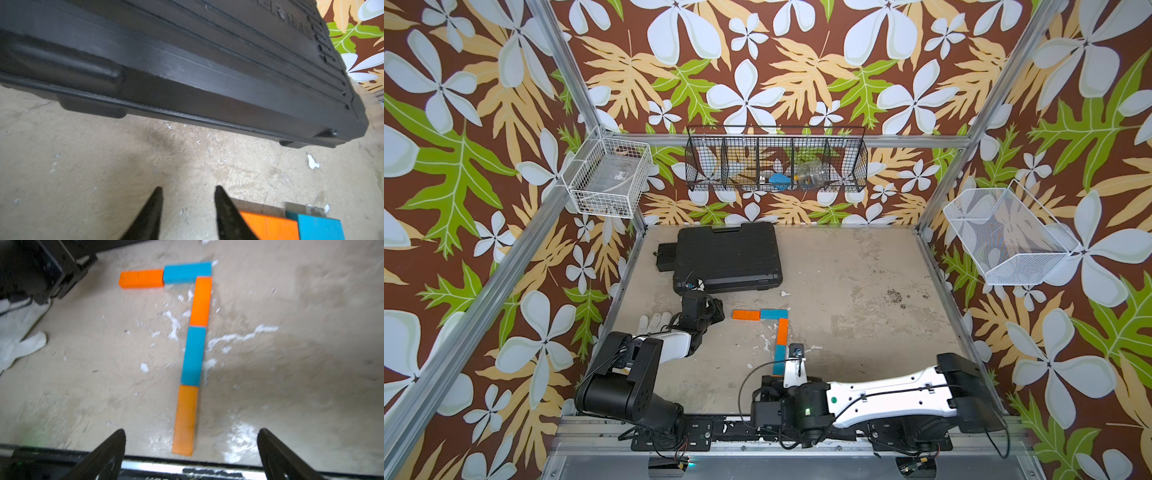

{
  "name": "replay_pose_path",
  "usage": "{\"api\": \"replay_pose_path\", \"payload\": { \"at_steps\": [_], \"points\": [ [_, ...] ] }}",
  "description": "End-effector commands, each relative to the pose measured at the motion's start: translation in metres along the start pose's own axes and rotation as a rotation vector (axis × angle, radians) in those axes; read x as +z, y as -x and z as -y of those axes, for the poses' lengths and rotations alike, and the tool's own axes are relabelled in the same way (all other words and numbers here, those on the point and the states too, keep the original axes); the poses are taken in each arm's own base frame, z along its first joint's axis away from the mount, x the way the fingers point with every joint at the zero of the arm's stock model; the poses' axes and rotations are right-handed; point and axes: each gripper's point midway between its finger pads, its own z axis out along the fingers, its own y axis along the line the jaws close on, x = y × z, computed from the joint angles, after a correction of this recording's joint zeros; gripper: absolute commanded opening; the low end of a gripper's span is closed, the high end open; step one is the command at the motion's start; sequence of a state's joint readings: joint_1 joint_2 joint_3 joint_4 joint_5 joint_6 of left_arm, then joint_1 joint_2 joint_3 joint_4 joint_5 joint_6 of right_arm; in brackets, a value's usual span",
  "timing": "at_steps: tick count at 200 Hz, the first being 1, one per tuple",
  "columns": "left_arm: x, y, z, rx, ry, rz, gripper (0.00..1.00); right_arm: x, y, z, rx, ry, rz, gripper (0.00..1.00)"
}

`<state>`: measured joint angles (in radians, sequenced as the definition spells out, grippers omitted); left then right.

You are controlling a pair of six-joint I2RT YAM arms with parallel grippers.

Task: Assemble the number 7 with building blocks
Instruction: Adjust the building block at the center of the board, then reset both arms

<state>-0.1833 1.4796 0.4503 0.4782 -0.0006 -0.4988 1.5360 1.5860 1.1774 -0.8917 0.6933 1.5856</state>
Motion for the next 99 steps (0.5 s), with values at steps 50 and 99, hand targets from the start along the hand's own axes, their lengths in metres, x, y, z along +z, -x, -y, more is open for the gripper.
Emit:
{"api": "replay_pose_path", "payload": {
  "at_steps": [50,99],
  "points": [
    [-0.045,0.037,-0.003,0.035,0.034,0.190,0.82,-0.048,0.206,0.112,-0.122,0.283,0.610,1.00],
    [-0.068,0.069,-0.009,0.019,0.082,0.359,1.00,0.004,0.240,0.230,-0.165,-0.076,0.591,1.00]
  ]
}}
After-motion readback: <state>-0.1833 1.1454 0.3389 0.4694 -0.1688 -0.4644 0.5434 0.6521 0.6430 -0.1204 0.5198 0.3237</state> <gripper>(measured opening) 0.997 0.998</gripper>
